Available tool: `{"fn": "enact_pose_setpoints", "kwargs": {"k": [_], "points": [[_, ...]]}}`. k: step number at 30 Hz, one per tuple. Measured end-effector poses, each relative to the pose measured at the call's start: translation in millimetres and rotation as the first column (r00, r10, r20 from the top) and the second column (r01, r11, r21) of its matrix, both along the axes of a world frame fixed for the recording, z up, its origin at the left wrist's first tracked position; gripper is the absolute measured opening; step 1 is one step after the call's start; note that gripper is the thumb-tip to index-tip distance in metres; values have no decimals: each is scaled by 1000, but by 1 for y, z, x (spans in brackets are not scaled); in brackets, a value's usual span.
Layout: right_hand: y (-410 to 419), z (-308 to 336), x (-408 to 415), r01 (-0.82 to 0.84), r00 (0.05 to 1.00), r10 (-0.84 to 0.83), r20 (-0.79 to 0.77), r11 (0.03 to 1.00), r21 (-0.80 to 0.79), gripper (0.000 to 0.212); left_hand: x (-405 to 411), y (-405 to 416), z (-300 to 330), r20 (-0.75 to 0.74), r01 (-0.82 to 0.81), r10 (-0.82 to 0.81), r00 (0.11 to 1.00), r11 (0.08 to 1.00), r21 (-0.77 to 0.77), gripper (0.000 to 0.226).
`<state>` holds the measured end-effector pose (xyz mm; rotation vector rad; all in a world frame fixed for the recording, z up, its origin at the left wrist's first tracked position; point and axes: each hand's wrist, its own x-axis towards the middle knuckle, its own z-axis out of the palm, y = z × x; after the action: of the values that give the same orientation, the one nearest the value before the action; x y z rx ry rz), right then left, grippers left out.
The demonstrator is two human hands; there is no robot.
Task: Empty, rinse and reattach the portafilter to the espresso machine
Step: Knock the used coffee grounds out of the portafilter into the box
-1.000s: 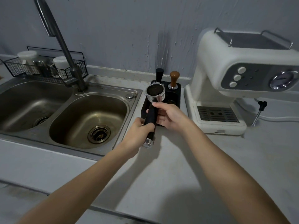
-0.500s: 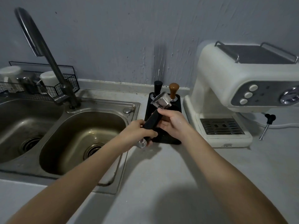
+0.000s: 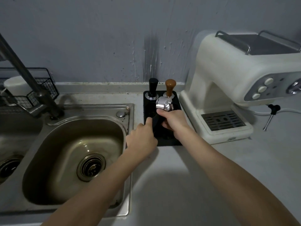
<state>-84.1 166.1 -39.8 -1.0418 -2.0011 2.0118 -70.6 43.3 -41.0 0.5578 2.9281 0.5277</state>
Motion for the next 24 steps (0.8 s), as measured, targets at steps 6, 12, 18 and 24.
{"fn": "enact_pose_setpoints", "kwargs": {"k": [6,12,18,24], "points": [[-2,-3,5,-147,988,152,-21,977,153,18,-21,-7,-6,227,-54,-9,974,962,268,42],[7,0,11,-257,963,271,-2,914,314,9,-32,-10,-4,536,-242,-102,838,812,532,32],[24,27,15,-192,937,344,-54,641,743,34,-28,-10,1,634,-325,-131,762,770,549,33],[26,54,12,136,749,529,-399,467,874,51,-21,-7,6,668,-392,-121,734,727,563,27]]}}
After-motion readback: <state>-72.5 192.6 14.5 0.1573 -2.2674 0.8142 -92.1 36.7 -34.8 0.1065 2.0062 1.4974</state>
